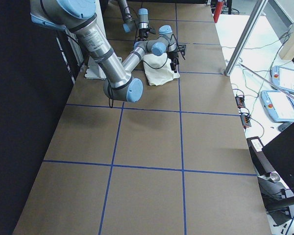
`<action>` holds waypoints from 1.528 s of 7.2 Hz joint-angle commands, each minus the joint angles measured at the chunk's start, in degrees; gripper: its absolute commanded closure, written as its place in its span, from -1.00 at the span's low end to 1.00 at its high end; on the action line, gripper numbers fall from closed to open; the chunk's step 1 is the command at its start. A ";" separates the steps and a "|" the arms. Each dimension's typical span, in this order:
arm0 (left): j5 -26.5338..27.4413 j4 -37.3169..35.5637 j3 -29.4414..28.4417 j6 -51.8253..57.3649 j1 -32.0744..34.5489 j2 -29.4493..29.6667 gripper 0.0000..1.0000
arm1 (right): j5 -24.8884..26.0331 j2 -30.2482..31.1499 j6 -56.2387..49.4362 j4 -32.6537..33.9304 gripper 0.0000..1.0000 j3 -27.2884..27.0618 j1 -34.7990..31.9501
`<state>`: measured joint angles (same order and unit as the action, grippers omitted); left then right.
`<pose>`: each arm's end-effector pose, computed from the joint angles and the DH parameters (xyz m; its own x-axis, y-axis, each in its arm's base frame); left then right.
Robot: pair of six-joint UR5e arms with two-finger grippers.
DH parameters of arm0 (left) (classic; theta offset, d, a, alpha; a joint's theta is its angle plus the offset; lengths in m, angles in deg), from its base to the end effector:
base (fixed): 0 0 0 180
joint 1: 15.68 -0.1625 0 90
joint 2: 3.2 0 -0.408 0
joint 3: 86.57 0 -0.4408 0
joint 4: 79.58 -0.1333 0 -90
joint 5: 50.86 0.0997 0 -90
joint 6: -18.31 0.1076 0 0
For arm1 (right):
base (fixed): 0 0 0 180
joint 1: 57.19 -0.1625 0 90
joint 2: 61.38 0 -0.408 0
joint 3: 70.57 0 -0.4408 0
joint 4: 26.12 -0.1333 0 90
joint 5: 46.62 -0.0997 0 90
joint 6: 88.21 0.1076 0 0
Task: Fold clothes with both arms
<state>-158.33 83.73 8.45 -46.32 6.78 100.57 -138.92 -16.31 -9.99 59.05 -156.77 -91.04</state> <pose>0.5282 -0.3277 0.3134 0.0067 0.4395 -0.8982 0.0933 0.8941 0.4381 -0.5649 -0.5342 0.1645 0.6739 0.2064 0.7094 -0.4035 0.9071 0.1194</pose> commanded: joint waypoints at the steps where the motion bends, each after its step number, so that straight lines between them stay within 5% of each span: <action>1: -0.99 -0.01 0.95 -8.64 -0.22 1.51 -0.30 | -0.07 -0.08 -0.09 -0.09 -1.00 -0.01 -0.08; 6: 3.14 0.60 -5.70 -16.49 -0.57 4.50 -0.30 | -0.07 0.01 -0.09 -0.09 -1.00 -0.01 -0.08; 11: 2.96 0.69 -6.16 -16.67 -0.75 4.42 -0.39 | -0.16 0.01 -0.09 -0.09 -1.00 -0.01 -0.08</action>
<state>-155.29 84.41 1.85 -62.88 6.04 105.03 -139.08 -16.30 -10.08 58.96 -156.79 -91.11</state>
